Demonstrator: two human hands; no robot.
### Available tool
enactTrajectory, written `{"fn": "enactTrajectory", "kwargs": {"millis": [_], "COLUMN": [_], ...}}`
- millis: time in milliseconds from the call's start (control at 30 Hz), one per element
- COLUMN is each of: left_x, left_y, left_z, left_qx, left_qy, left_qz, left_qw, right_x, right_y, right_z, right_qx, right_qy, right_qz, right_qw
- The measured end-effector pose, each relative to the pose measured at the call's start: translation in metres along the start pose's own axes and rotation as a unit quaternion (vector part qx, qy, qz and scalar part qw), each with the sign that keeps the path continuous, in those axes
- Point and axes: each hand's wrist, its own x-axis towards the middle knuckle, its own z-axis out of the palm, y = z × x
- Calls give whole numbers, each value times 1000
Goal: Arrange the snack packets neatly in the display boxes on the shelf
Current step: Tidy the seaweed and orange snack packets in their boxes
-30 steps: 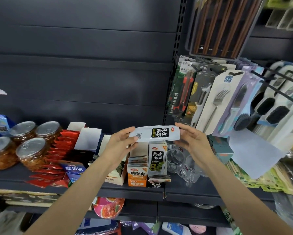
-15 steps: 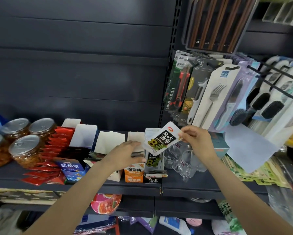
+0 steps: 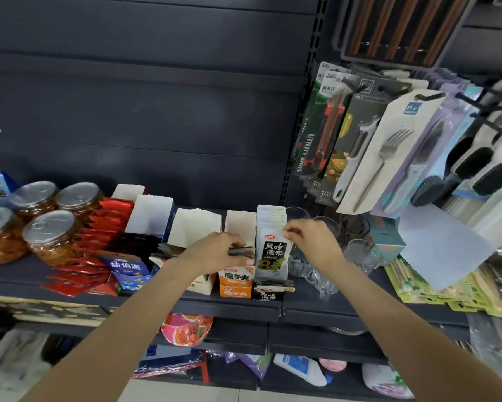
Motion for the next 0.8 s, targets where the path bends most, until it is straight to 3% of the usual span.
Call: {"fn": "enactTrajectory", "kwargs": {"millis": [133,367,600,800], "left_x": [2,5,5,-1], "left_y": [-1,-3,-5,-3], "left_z": [1,2,3,5], "left_qx": [-17,-11,-17,-24], "left_qy": [0,9,6,11], "left_qz": [2,-17,-22,-6], "left_qw": [1000,1000,1000,1000], "right_x": [10,24,23,5], "right_y": [-9,-5,2,6], "right_z": [19,38,37,22], "right_qx": [-72,-65,-68,-7], "right_qy": [-1,68,34,-6], "right_qz": [11,62,73,17], "right_qw": [997,994,994,1000]}}
